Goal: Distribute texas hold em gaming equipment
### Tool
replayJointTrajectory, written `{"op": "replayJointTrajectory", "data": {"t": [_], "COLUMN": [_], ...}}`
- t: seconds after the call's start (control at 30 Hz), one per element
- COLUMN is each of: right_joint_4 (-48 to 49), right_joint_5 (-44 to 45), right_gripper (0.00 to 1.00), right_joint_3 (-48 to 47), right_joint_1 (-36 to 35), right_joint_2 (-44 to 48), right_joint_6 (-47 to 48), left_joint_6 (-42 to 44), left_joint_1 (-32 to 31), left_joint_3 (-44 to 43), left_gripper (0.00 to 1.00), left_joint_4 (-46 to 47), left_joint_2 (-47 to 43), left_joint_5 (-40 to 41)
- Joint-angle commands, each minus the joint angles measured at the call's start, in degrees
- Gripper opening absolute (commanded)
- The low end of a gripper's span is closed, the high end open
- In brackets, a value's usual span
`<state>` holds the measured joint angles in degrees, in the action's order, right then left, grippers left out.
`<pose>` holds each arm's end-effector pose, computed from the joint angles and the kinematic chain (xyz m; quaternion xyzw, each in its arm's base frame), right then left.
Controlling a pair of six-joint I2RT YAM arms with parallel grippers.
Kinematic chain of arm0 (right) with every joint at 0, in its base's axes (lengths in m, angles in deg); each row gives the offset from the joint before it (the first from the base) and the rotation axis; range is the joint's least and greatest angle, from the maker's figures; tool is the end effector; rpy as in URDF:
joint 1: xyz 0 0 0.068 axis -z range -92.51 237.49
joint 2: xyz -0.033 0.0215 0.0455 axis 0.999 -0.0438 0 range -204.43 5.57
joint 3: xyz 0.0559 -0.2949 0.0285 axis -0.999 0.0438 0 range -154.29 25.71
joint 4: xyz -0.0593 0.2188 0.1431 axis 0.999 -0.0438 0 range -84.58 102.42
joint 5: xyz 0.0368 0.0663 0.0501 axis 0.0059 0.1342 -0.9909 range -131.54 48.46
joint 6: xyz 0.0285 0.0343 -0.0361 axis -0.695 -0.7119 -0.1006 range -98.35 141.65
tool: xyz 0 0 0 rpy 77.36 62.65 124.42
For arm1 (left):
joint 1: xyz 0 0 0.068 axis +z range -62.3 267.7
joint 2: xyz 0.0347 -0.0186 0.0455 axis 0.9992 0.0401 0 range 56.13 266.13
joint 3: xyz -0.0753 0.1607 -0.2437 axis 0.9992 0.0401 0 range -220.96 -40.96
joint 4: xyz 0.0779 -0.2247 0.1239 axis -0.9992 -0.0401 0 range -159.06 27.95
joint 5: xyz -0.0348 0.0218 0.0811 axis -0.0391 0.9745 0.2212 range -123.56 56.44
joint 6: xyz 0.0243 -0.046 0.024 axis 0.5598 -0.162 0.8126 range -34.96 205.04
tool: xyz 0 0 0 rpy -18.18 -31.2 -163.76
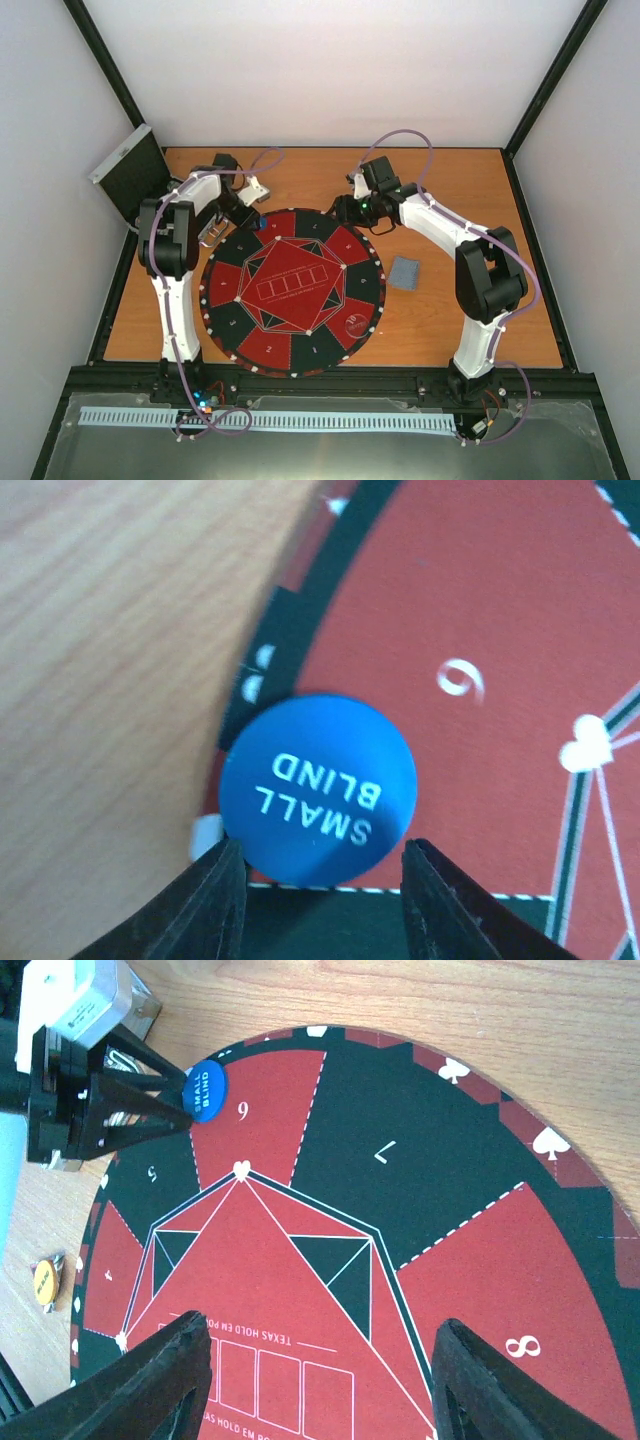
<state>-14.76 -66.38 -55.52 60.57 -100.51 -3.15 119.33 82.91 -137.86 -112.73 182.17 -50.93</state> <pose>0.3698 0.2070 0.2567 -0.0871 0.9220 0.3215 0.1972 0.4595 -0.0506 0.1696 0.3419 0.9235 -0.1231 0.1231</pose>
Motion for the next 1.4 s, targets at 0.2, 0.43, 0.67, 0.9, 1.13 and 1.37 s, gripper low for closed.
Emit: {"op": "replayJointTrajectory", "data": {"t": [0.2, 0.43, 0.67, 0.9, 1.13, 1.37], "right_joint_4": [0.59, 2.15, 3.81, 3.69, 4.03, 4.32], "right_joint_5": [-0.60, -3.06, -4.87, -4.49, -4.53, -4.84], "right_gripper": [0.61, 0.61, 0.60, 0.60, 0.61, 0.61], "right_joint_3": [1.42, 2.16, 3.34, 3.99, 5.15, 5.32], "right_joint_1": [0.81, 0.81, 0.73, 0.73, 0.73, 0.73], "right_joint_2": [2.46, 1.70, 1.03, 1.32, 1.32, 1.13], "right_joint_6": [1.01, -0.28, -1.64, -1.13, -1.13, -1.04], "left_joint_6": [5.82, 4.86, -3.69, -4.91, -3.03, -1.60], "left_joint_1": [-3.20, -2.46, 0.25, -0.49, -3.63, -3.89], "left_joint_3": [6.63, 3.50, -7.40, -3.35, 9.00, 10.79], "left_gripper": [0.46, 0.48, 0.33, 0.37, 0.30, 0.30], "left_joint_4": [0.34, -0.08, -1.54, 2.68, 11.02, 9.80], "left_joint_2": [-5.05, -6.54, 2.64, 2.56, -5.10, -4.17], "left_joint_5": [-6.06, -9.73, -5.71, -6.05, -4.27, -5.83]}}
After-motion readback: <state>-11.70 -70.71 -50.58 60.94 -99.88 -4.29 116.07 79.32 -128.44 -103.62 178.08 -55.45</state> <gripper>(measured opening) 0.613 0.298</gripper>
